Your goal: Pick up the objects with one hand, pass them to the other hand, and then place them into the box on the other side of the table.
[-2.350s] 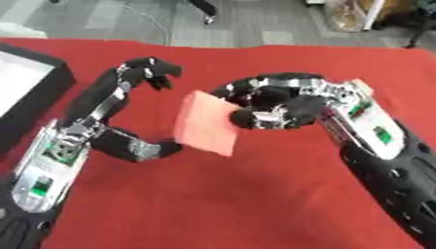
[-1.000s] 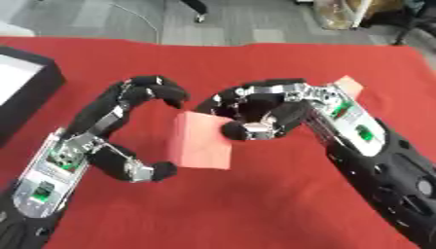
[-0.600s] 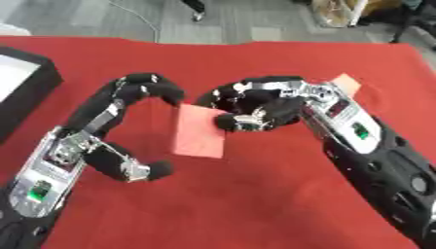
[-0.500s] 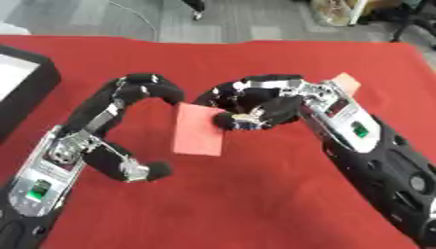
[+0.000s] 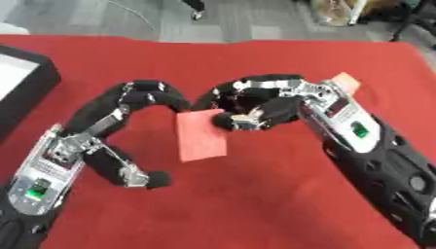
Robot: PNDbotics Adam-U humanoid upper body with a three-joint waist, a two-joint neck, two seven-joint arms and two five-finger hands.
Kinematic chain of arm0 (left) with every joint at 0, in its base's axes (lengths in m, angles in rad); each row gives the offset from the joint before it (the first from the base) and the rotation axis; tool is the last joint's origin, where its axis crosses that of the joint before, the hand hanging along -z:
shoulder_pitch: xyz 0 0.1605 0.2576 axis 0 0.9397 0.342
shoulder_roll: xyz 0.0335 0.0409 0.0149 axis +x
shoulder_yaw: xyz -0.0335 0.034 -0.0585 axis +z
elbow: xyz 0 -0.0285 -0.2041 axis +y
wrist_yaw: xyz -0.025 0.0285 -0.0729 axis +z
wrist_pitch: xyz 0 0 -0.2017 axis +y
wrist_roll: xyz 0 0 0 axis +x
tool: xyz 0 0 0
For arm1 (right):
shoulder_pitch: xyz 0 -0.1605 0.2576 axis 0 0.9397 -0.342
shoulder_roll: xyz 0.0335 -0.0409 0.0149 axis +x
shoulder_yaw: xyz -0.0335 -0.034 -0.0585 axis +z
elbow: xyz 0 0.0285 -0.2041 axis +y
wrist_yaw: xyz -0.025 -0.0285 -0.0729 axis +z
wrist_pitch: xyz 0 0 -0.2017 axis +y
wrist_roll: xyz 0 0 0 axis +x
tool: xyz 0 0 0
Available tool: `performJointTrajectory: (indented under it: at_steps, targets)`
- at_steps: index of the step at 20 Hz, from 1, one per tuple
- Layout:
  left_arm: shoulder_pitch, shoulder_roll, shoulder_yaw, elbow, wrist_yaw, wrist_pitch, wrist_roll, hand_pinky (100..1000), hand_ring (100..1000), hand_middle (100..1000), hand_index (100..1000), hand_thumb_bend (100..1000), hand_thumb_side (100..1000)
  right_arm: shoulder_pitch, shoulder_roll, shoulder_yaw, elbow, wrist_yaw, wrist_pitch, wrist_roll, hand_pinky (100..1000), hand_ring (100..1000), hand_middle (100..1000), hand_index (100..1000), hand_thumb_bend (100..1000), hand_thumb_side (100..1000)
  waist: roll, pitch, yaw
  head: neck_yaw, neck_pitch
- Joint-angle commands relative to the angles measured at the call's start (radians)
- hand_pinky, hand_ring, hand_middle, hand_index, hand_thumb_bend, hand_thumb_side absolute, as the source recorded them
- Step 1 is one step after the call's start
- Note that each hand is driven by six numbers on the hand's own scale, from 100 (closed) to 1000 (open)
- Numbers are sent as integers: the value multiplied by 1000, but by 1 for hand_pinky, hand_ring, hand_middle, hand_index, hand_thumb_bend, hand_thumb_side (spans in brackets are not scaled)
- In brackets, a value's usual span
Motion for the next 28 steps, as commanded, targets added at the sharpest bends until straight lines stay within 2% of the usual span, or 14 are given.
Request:
performJointTrajectory:
  at_steps: [1, 11, 18, 23, 28]
  targets:
    - [-21, -6, 7, -6, -23, 21, 12, 610, 596, 678, 844, 515, 573, -14, -18, -10, -33, -11, 2, 7, 636, 741, 460, 390, 100, 334, -11, 1, -2, -3, 0]
    - [-27, -14, 11, 7, -126, 79, 125, 616, 601, 681, 848, 534, 575, -8, -17, -14, -63, -51, 44, 27, 636, 740, 458, 389, 100, 336, -13, 0, -5, -1, -7]
    - [-30, -18, 8, 14, -218, 121, 242, 624, 609, 687, 852, 545, 573, -3, -13, -17, -76, -60, 74, 16, 636, 738, 457, 389, 100, 338, -17, -1, -7, 3, -42]
    - [-29, -22, -8, 27, -283, 103, 303, 631, 604, 671, 839, 541, 564, -3, -12, -17, -78, -64, 89, 8, 636, 737, 457, 389, 100, 356, -17, -1, -6, 4, -36]
    - [-30, -24, -24, 29, -321, 47, 313, 647, 606, 660, 828, 517, 537, -4, -10, -20, -74, -70, 100, -1, 636, 736, 455, 390, 100, 337, -16, 0, -7, 5, -28]
